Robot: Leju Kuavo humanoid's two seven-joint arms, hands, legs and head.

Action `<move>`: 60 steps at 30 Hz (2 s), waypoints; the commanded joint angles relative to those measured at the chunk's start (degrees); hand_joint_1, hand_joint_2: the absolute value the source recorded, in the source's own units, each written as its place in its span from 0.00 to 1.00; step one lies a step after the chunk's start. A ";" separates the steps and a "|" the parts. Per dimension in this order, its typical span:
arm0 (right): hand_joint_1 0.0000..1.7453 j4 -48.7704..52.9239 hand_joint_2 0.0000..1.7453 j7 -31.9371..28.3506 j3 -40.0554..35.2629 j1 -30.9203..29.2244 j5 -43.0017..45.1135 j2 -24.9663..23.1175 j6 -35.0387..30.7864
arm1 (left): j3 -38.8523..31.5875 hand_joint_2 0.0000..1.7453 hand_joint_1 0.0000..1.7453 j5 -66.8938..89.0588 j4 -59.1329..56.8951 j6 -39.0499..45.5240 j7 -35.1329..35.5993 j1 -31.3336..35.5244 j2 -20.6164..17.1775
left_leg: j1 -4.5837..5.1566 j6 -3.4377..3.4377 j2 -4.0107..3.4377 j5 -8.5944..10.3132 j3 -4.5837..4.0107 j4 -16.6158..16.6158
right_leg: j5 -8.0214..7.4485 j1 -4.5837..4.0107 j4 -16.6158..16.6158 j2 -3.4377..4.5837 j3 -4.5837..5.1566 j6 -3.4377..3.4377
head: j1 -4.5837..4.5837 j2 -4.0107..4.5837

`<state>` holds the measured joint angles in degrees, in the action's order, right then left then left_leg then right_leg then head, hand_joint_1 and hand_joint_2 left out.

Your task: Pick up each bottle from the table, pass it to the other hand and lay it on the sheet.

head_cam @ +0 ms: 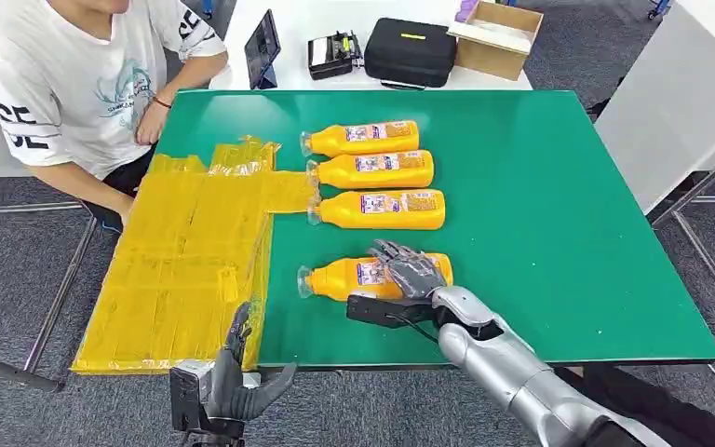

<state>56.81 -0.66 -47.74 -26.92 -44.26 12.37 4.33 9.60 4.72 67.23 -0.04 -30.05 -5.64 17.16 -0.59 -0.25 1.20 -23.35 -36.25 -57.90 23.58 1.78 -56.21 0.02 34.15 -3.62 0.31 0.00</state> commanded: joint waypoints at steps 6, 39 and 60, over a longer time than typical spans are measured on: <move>0.00 -3.59 1.00 1.07 -1.96 -0.92 -0.90 0.77 0.95 | -0.59 1.00 0.00 -0.03 -3.88 0.11 0.31 2.39 0.11 | -0.04 -0.01 -0.07 -0.06 0.25 0.03 | 0.02 -0.04 0.09 -0.02 -0.27 0.15 | 0.00 0.00; 1.00 8.26 1.00 -10.66 11.02 7.93 8.96 -4.68 -11.34 | 0.50 1.00 0.00 -1.33 -3.52 0.54 -0.15 1.73 -0.44 | -0.06 -0.01 -0.07 -0.11 0.52 0.03 | 0.07 -0.09 0.11 -0.04 -0.53 0.21 | 0.00 0.00; 1.00 29.14 1.00 -33.68 31.00 22.88 22.18 -18.46 -30.27 | 7.14 1.00 0.00 -17.13 7.51 -9.47 0.82 1.34 -5.55 | -0.03 -0.01 -0.02 -0.07 0.15 0.01 | 0.07 -0.02 0.03 -0.06 -0.19 0.13 | 0.00 0.00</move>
<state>85.18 -30.91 -22.95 -7.58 -24.96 -1.53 -26.17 11.83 -4.79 69.94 -1.58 -31.54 -6.07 16.48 -0.54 -0.28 1.20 -23.34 -36.23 -57.89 23.57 1.86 -56.21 0.02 34.13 -3.69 0.31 0.00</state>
